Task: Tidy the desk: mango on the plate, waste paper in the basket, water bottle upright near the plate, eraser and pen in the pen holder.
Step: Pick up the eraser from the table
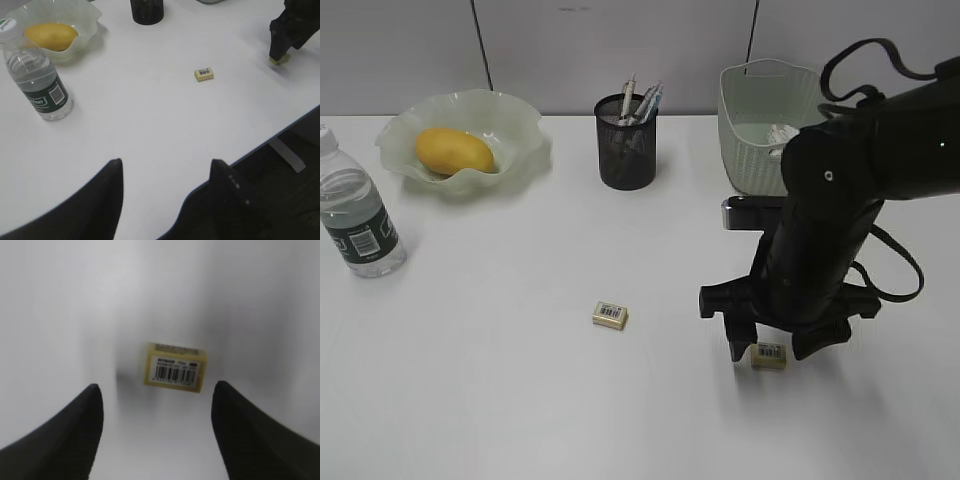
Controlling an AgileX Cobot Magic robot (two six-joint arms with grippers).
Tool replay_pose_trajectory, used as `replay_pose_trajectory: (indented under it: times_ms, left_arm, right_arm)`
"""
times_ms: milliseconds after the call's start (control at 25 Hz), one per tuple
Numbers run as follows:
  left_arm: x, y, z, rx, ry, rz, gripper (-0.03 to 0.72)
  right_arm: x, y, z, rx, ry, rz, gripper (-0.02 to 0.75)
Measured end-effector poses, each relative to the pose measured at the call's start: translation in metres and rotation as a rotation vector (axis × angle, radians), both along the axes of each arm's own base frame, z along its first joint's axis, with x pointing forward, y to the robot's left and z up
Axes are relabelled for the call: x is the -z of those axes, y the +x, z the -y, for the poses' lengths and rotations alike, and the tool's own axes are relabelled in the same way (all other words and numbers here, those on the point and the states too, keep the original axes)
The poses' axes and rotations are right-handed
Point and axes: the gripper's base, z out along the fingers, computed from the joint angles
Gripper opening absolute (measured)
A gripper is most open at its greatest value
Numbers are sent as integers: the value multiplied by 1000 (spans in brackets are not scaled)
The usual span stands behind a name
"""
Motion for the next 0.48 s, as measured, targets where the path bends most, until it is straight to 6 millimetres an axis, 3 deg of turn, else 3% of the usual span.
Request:
replay_pose_trajectory:
  times_ms: [480]
  left_arm:
    - [0,0,0,0,0,0,417]
  right_arm:
    - [15,3,-2,46,3,-2,542]
